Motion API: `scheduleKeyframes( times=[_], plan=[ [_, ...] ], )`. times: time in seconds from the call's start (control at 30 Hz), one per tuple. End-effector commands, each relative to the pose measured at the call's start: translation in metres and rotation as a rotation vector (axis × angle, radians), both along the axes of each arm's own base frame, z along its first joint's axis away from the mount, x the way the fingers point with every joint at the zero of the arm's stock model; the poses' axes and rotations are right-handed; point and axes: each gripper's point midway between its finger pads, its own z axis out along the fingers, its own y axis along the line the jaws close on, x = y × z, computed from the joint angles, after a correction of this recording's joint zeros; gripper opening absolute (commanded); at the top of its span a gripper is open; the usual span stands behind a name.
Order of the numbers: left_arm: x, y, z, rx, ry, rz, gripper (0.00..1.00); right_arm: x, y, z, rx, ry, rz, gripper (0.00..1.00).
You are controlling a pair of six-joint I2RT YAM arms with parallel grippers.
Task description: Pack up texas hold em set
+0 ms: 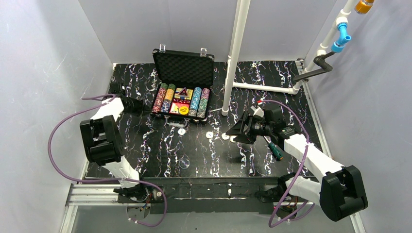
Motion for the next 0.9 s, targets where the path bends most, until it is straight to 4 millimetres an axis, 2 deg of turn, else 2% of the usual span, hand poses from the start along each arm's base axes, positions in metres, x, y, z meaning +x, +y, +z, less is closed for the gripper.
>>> scheduleKeyframes(
  times=[0.0, 0.2, 0.47, 0.87],
  plan=[
    [0.018, 0.015, 0.012, 0.035, -0.051, 0.007, 0.0, 0.001, -0.002, 0.002, 0.001, -0.02, 0.002, 0.75],
    [0.016, 0.018, 0.007, 0.015, -0.011, 0.019, 0.0, 0.002, -0.001, 0.004, 0.008, -0.017, -0.004, 0.75],
    [0.01, 0.012, 0.008, -0.012, -0.007, 0.017, 0.0, 0.004, 0.0, 0.002, 0.014, -0.01, -0.009, 0.75],
    [0.005, 0.012, -0.003, -0.017, 0.03, 0.037, 0.0, 0.002, -0.001, -0.001, 0.018, -0.003, -0.012, 0.74]
  ],
)
